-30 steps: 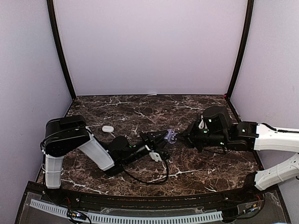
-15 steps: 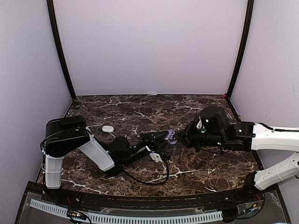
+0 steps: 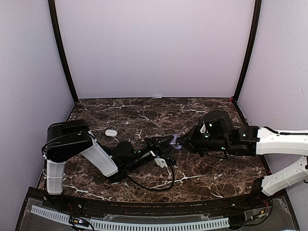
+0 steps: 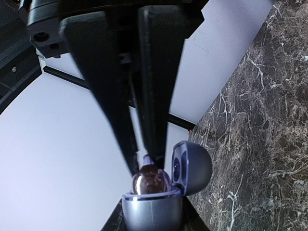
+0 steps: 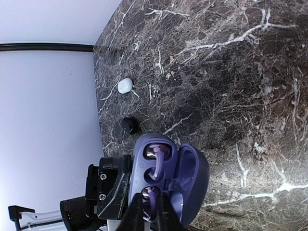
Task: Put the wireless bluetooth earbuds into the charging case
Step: Insert the right earbud into the right side groove of the charging case, then close the charging case with the earbuds.
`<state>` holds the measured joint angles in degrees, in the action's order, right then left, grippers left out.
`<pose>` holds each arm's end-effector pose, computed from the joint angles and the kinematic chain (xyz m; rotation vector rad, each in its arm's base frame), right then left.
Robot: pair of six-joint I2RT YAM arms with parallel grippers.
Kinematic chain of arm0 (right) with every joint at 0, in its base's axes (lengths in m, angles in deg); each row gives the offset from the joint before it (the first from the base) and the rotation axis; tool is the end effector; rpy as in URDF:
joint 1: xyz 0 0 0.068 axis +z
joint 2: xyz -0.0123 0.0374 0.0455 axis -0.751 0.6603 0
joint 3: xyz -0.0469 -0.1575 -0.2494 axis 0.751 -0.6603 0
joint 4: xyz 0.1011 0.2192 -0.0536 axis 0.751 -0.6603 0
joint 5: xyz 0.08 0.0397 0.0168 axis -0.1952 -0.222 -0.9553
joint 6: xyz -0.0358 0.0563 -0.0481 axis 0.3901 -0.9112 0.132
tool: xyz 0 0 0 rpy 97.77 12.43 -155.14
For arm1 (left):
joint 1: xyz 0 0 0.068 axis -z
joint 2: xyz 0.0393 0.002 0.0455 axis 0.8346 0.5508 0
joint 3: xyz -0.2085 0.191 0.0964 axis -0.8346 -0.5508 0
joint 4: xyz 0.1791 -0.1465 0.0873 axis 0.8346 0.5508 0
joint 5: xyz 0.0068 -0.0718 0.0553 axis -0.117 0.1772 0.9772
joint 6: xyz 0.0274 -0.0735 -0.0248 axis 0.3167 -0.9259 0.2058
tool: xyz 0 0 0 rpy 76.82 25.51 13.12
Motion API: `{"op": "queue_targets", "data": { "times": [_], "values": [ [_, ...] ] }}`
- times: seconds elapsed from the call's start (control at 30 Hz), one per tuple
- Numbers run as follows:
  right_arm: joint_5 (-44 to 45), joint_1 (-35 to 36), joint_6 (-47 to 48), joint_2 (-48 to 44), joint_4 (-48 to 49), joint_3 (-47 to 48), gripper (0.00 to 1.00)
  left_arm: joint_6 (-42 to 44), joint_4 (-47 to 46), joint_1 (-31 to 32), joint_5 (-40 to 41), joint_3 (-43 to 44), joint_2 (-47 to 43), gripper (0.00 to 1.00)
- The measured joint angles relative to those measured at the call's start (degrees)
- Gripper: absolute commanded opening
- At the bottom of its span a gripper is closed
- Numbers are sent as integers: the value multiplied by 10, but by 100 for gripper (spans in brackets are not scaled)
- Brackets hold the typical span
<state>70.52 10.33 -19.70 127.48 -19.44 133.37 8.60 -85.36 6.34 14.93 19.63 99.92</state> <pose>0.1482 0.2297 0.2800 0.5553 2.3408 1.2379 0.1940 -0.3775 0.2074 1.1566 0.5223 0.1059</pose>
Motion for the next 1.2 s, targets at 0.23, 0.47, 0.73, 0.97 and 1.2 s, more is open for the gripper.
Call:
{"op": "queue_targets", "data": {
  "times": [0.23,0.47,0.73,0.97,1.2],
  "values": [
    [6,0,6,-6,2,0,24,0,0,0,0,0,0,0],
    [26,0,16,-32,-14,0,24,-8,-3,0,0,-5,0,0],
    [67,0,132,-73,-50,6,26,-28,-10,0,2,-21,0,0],
    [63,-37,224,-134,-38,-90,0,-42,-10,0,3,-26,0,0],
    [-26,-55,258,-134,69,-247,0,-48,-10,0,2,-26,0,0]
  ]
}}
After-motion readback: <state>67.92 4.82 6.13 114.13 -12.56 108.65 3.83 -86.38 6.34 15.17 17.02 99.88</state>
